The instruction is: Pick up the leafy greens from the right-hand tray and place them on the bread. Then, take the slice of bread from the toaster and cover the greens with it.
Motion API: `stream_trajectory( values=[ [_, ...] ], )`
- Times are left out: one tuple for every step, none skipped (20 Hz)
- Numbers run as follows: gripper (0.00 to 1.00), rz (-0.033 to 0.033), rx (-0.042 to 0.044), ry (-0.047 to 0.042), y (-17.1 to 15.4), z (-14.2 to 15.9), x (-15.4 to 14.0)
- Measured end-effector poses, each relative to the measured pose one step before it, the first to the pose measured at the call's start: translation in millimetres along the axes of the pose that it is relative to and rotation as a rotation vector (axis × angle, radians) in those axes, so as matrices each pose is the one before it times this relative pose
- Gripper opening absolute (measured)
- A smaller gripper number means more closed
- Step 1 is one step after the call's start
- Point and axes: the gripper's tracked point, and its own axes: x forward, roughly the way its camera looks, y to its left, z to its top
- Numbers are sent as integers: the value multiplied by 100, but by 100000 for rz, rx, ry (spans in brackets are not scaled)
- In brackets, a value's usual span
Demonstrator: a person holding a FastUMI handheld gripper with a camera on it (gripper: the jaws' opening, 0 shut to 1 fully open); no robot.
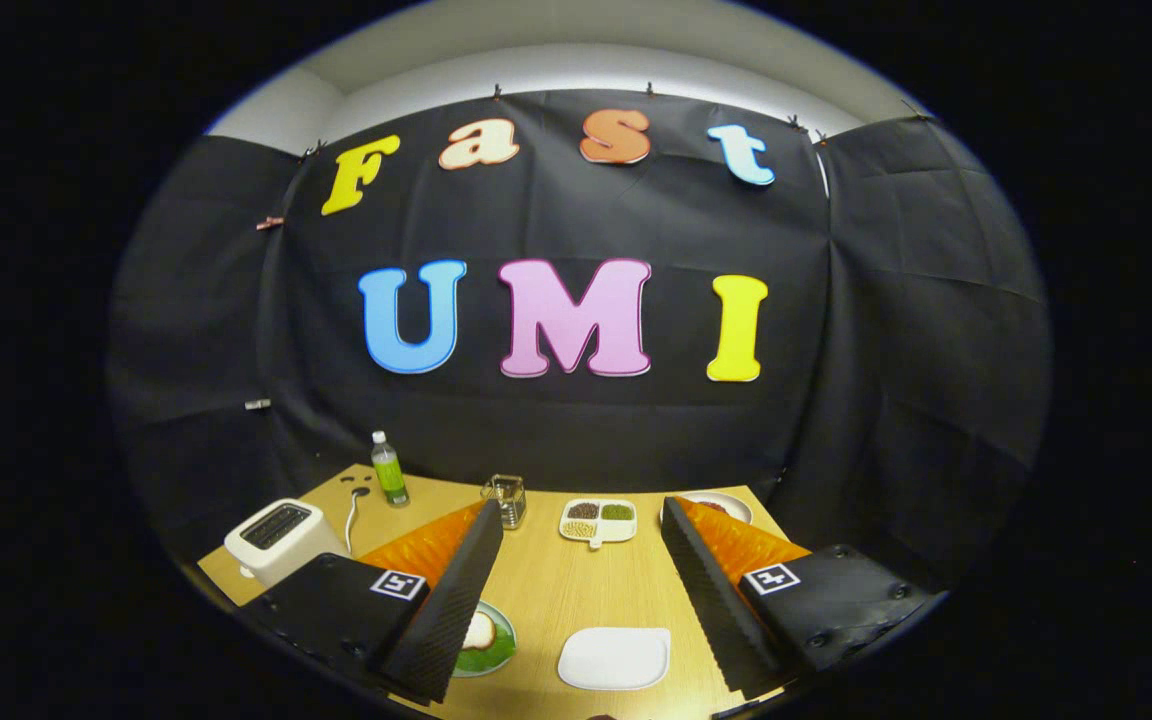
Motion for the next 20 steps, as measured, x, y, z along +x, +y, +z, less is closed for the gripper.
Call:
stream_trajectory(
  values=[
    [99,-2194,-452,-894,-474,175,-723],
    [99,-2384,-718,-64,-398,0,-600],
    [99,-1788,-486,221,-69,-10,-612],
    [99,-1459,-194,176,16,-131,-514],
    [99,-1072,630,-152,122,-136,-318],
    [99,548,1584,659,615,-161,-251],
    [99,35,1507,633,404,-364,-265],
    [99,-1456,877,375,1,-394,22],
    [99,-1376,408,-40,-159,-190,112],
    [99,-1041,352,282,100,-149,50],
    [99,-788,277,-26,171,-108,19],
    [99,-719,128,-9,153,23,12],
    [99,-232,27,26,250,0,-58],
    [99,117,-231,-106,285,70,-19],
    [99,-14,-446,694,163,-17,-27],
    [99,480,-430,560,388,-43,-35],
    [99,603,88,340,467,247,-53],
    [99,243,312,204,341,111,-38],
    [99,258,252,-124,282,121,-2],
    [99,198,5,78,293,48,11]
  ],
)
